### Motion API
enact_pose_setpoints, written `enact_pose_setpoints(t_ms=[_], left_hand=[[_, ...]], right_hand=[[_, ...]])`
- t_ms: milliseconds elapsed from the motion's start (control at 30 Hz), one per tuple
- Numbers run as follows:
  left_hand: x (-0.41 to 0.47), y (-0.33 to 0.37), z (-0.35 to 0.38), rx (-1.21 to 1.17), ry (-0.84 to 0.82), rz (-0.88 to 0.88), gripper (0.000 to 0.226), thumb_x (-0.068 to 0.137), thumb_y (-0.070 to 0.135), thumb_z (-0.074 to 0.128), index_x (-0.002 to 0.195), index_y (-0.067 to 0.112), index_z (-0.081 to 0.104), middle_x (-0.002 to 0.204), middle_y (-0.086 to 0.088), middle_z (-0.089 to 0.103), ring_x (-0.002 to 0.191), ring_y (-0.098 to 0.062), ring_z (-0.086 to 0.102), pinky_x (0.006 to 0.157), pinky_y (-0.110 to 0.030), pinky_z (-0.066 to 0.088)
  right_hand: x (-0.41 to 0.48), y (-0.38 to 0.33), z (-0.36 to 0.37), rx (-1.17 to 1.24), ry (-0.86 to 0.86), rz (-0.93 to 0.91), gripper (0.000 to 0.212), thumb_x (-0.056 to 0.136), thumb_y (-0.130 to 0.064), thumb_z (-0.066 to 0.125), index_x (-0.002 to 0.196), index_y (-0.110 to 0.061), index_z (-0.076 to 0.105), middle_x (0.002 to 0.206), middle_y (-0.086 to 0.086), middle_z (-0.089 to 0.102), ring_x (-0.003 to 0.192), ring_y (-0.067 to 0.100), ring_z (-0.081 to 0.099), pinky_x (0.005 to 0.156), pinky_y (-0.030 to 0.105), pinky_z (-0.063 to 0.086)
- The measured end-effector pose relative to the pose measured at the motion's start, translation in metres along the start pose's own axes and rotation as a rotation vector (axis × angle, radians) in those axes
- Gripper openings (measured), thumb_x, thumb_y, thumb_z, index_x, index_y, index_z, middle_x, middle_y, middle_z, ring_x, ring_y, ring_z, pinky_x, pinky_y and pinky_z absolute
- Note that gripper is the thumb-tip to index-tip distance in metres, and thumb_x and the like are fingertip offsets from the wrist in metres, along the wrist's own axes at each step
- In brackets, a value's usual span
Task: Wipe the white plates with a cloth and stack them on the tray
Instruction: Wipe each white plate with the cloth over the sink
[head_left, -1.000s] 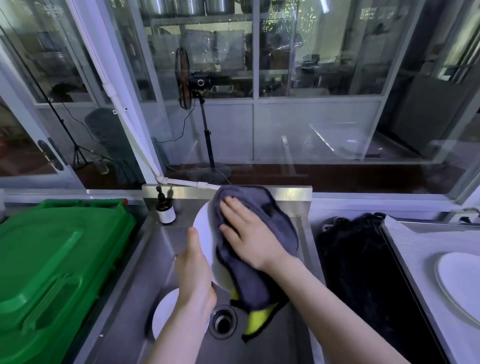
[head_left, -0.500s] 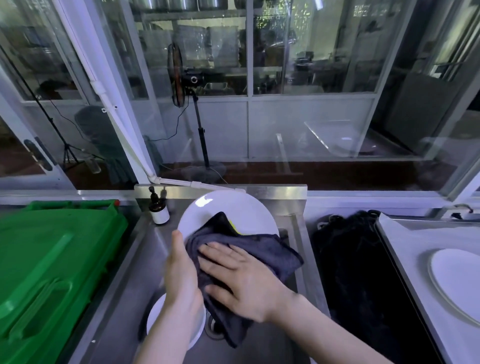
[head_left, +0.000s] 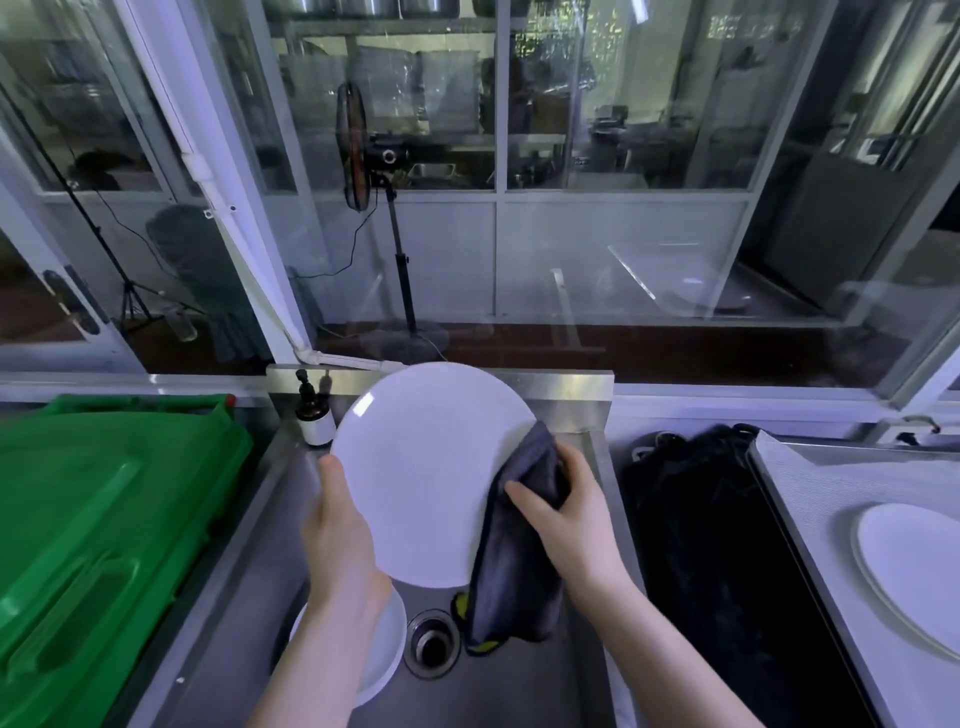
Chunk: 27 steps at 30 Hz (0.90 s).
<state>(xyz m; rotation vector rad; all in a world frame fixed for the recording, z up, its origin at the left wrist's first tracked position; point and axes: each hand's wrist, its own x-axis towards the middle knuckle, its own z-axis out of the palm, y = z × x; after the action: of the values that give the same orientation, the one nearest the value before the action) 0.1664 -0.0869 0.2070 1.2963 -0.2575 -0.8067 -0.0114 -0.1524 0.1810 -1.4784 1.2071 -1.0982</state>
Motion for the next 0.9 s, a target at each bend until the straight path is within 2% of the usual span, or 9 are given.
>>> enact_pose_setpoints(t_ms=[100, 200, 300, 367, 467, 633, 700, 767, 900], left_hand=[[0.001, -0.002, -0.001, 0.091, -0.112, 0.083, 0.022, 0.1, 0.039, 0.057, 0.089, 0.046, 0.074, 0.087, 0.021, 0.076, 0.087, -0.01, 0.073, 0.07, -0.034, 0.061], [0.005, 0.004, -0.008, 0.187, -0.202, 0.172, 0.022, 0.099, 0.032, 0.063, 0.101, 0.052, 0.072, 0.105, 0.018, 0.077, 0.103, -0.01, 0.072, 0.093, -0.048, 0.056], [0.012, 0.02, -0.014, 0.318, -0.342, 0.297, 0.019, 0.088, 0.04, 0.065, 0.101, 0.053, 0.072, 0.103, 0.018, 0.077, 0.094, -0.001, 0.072, 0.082, -0.036, 0.054], [0.013, 0.027, -0.013, 0.499, -0.457, 0.325, 0.017, 0.082, 0.046, 0.063, 0.096, 0.05, 0.072, 0.094, 0.016, 0.077, 0.083, 0.0, 0.071, 0.073, -0.029, 0.051], [0.009, 0.024, -0.008, 0.599, -0.514, 0.378, 0.014, 0.084, 0.044, 0.061, 0.094, 0.044, 0.072, 0.092, 0.014, 0.076, 0.077, 0.002, 0.065, 0.076, -0.028, 0.05], [0.013, 0.02, -0.016, 0.414, -0.412, 0.305, 0.011, 0.086, 0.04, 0.068, 0.094, 0.038, 0.075, 0.095, 0.009, 0.078, 0.086, -0.007, 0.072, 0.075, -0.03, 0.054], [0.015, 0.017, -0.018, 0.252, -0.296, 0.216, 0.025, 0.076, 0.048, 0.069, 0.096, 0.036, 0.077, 0.097, 0.006, 0.079, 0.087, -0.014, 0.074, 0.078, -0.039, 0.057], [0.014, 0.011, -0.018, 0.146, -0.228, 0.122, 0.032, 0.073, 0.051, 0.07, 0.102, 0.039, 0.076, 0.102, 0.007, 0.079, 0.091, -0.016, 0.076, 0.08, -0.043, 0.06], [0.016, 0.008, -0.023, 0.249, -0.278, 0.102, 0.029, 0.073, 0.051, 0.069, 0.1, 0.043, 0.075, 0.1, 0.009, 0.079, 0.087, -0.013, 0.076, 0.068, -0.037, 0.061]], right_hand=[[0.003, -0.004, -0.003, 0.041, 0.028, 0.06, 0.028, 0.086, -0.024, 0.072, 0.112, -0.025, 0.061, 0.107, -0.009, 0.07, 0.104, 0.01, 0.064, 0.096, 0.042, 0.051], [0.027, -0.026, -0.011, -0.058, 0.004, -0.018, 0.015, 0.09, -0.027, 0.069, 0.096, -0.014, 0.064, 0.093, -0.003, 0.072, 0.091, 0.014, 0.066, 0.086, 0.031, 0.053], [0.053, -0.058, -0.023, -0.2, -0.137, -0.206, 0.017, 0.087, -0.026, 0.072, 0.08, -0.021, 0.058, 0.078, -0.009, 0.065, 0.076, 0.005, 0.06, 0.066, 0.018, 0.042], [0.065, -0.078, -0.023, -0.363, -0.309, -0.397, 0.021, 0.084, -0.026, 0.076, 0.077, -0.03, 0.057, 0.074, -0.011, 0.062, 0.072, 0.003, 0.056, 0.068, 0.022, 0.041], [0.07, -0.092, -0.009, -0.541, -0.45, -0.557, 0.02, 0.08, -0.031, 0.079, 0.082, -0.016, 0.065, 0.076, -0.001, 0.065, 0.077, 0.018, 0.059, 0.074, 0.031, 0.045], [0.056, -0.059, -0.026, -0.225, -0.333, -0.289, 0.02, 0.085, -0.021, 0.076, 0.071, -0.022, 0.061, 0.067, -0.016, 0.063, 0.067, -0.003, 0.053, 0.066, 0.02, 0.041], [0.035, -0.032, -0.024, 0.038, -0.219, -0.111, 0.006, 0.087, -0.013, 0.073, 0.084, -0.015, 0.068, 0.082, -0.006, 0.073, 0.08, 0.009, 0.064, 0.076, 0.027, 0.05], [0.012, -0.01, -0.012, 0.257, -0.123, 0.048, 0.008, 0.088, -0.008, 0.07, 0.094, -0.013, 0.07, 0.092, 0.005, 0.076, 0.09, 0.021, 0.07, 0.084, 0.039, 0.055], [0.006, -0.004, -0.008, 0.272, -0.099, 0.149, 0.009, 0.087, -0.008, 0.071, 0.096, -0.01, 0.07, 0.094, 0.007, 0.076, 0.098, 0.031, 0.07, 0.089, 0.047, 0.056]])
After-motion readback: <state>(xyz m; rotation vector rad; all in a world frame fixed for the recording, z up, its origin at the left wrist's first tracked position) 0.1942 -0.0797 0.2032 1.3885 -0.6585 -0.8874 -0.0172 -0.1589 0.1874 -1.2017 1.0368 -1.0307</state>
